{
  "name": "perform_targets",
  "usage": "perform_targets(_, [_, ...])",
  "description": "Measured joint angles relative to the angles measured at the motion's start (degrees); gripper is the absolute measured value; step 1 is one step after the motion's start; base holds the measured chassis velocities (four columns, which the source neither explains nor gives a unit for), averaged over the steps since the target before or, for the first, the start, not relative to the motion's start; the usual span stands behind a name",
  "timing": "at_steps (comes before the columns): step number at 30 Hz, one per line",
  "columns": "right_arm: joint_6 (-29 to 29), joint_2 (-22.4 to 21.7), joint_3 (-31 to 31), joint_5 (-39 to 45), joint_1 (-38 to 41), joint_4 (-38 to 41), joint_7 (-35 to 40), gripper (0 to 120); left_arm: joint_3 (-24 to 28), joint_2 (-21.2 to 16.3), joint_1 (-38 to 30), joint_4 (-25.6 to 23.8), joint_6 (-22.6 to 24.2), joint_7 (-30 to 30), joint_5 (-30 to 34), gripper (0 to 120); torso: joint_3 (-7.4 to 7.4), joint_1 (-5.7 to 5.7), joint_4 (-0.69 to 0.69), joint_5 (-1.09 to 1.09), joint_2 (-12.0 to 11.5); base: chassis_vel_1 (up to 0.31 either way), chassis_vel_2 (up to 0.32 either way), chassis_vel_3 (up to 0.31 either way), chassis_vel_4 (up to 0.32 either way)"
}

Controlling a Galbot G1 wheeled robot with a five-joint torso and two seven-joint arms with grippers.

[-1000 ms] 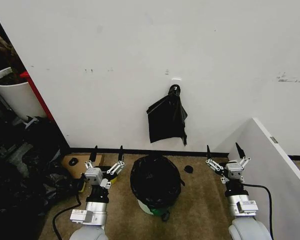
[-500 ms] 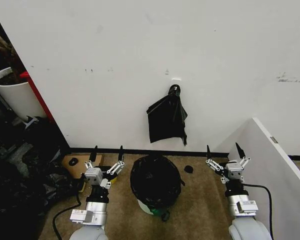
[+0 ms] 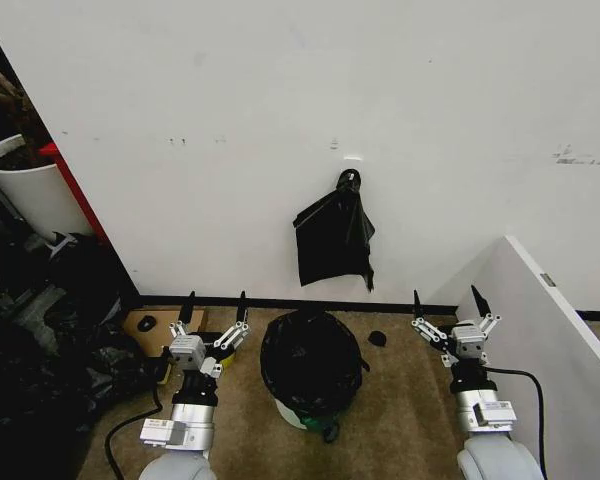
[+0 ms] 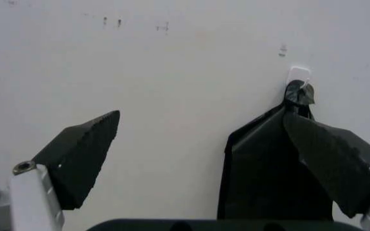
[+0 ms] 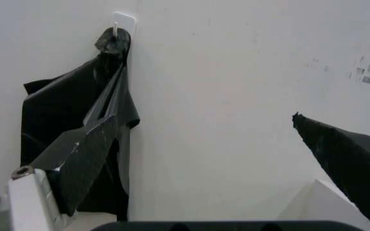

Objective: Place the garbage bag over the trash bin.

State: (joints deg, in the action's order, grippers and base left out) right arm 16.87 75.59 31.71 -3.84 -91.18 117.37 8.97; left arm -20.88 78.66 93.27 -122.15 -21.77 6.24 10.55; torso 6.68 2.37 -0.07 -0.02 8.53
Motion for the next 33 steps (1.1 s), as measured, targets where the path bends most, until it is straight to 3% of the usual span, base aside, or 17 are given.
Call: perform_targets(33, [0.0, 0.0, 0.0, 0.0, 0.0, 0.0, 0.0, 100, 0.0, 0.0, 0.0, 0.0, 0.0, 0.0, 0.0, 100, 0.0, 0.0, 0.0, 0.0, 0.0, 0.0, 0.0, 0.0, 0.0])
